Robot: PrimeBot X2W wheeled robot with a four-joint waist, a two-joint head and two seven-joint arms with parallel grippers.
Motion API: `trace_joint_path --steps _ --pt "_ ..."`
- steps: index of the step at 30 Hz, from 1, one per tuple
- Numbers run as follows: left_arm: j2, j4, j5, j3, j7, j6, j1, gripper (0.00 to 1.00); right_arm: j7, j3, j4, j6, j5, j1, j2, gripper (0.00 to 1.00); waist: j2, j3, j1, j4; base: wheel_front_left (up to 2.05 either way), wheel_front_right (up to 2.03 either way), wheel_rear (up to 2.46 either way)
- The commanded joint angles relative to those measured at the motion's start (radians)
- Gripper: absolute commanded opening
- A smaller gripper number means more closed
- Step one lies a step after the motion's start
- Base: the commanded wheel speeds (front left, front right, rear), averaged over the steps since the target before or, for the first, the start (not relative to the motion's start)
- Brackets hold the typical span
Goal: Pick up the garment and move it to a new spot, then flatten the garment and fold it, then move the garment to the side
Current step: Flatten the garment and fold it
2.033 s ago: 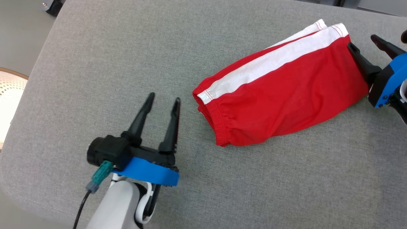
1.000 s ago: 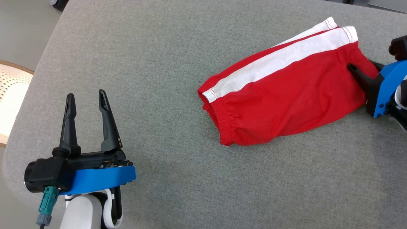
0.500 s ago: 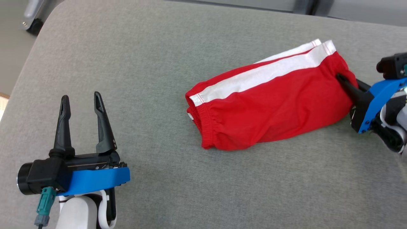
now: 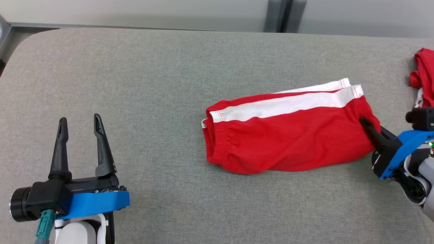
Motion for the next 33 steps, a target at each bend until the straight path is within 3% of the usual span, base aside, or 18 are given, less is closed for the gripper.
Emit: trace_joint_path --steps 1,8,17,22,33 --pt "0.0 0.001 0.009 0.006 -0.003 -0.008 0.006 1.0 -0.005 -0.036 -0.003 0.0 -0.004 0.028 -0.01 0.0 -0.0001 -0.014 0.0 -0.017 0.0 0.0 0.0" --pt "0.0 0.008 0.022 0.024 -0.002 -0.019 0.016 1.0 -0.006 -0.219 -0.003 0.0 -0.072 0.168 -0.026 0.0 -0.0001 -0.025 0.0 -0.033 0.0 0.0 0.0" --pt "0.0 0.02 0.024 0.014 -0.002 -0.021 0.024 1.0 -0.006 -0.356 0.013 0.0 -0.164 0.245 0.029 0.0 -0.0001 -0.039 0.0 -0.036 0.0 0.0 0.0" --pt "-0.001 0.025 0.024 0.016 -0.002 -0.022 0.034 1.0 -0.006 -0.431 -0.027 0.0 -0.179 0.262 0.049 0.0 -0.0001 -0.054 0.0 -0.036 0.0 0.0 0.0" --pt "0.0 0.026 0.016 -0.001 -0.002 -0.017 0.05 1.0 -0.006 -0.534 -0.177 0.0 -0.348 0.246 0.137 0.0 -0.0001 -0.082 0.0 -0.031 0.0 0.0 0.0"
